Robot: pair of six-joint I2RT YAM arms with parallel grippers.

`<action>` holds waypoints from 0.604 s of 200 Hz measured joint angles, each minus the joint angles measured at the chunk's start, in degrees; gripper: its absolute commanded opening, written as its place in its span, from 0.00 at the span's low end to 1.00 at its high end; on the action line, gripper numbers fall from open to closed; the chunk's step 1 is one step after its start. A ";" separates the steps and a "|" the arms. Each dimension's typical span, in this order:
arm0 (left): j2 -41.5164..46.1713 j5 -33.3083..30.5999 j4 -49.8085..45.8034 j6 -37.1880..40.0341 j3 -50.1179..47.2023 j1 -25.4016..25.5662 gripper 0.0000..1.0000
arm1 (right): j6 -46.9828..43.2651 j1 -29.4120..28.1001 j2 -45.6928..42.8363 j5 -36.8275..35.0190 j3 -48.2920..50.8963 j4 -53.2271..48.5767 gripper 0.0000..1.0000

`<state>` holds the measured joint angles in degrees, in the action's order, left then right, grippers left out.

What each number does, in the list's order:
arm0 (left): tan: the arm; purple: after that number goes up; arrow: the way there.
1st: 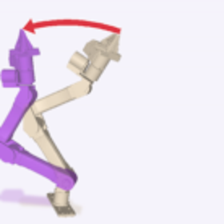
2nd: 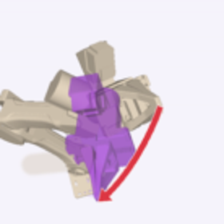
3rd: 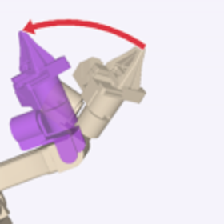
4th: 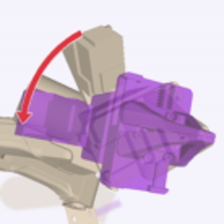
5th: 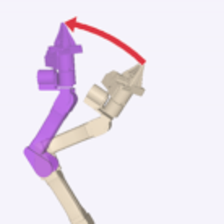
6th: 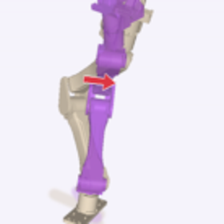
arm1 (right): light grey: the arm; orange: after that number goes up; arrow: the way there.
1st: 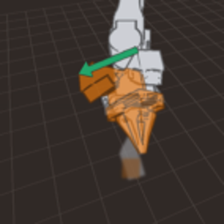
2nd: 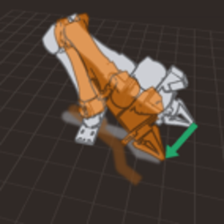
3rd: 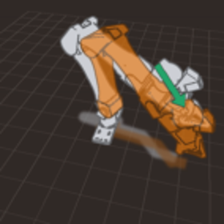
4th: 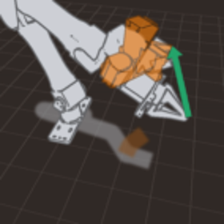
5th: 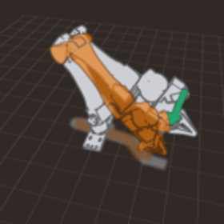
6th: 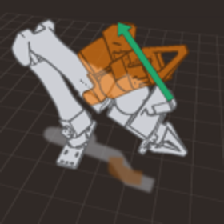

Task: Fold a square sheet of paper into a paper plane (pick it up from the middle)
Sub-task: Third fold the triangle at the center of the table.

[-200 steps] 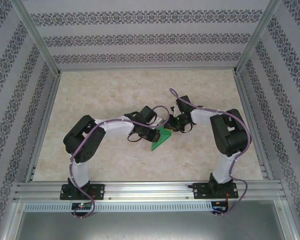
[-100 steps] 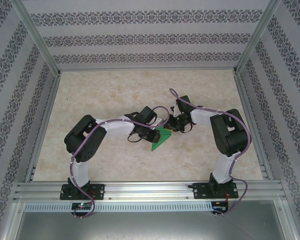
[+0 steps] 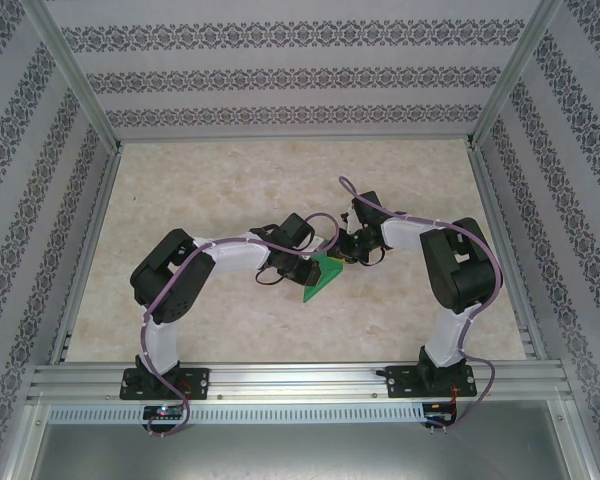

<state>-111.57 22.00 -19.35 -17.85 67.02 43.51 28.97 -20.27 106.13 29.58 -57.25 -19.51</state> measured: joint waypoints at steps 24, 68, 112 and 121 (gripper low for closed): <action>-0.04 0.02 0.02 0.00 0.00 0.00 0.18 | 1.18 0.02 -1.09 -0.17 0.92 1.01 0.22; -0.11 0.04 0.09 0.00 0.00 0.00 0.18 | 4.24 2.34 -10.12 -1.29 5.25 2.25 0.15; -0.15 0.22 0.20 0.00 0.00 0.00 0.17 | 8.76 2.93 -18.43 0.37 12.92 8.55 0.05; -0.15 0.22 0.20 0.00 0.00 0.00 0.18 | 10.01 2.34 -18.43 0.94 14.51 9.77 0.05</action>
<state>-111.72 22.22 -19.16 -17.85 67.02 43.51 38.98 -17.93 87.70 30.52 -42.74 -9.74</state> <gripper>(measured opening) 0.174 0.055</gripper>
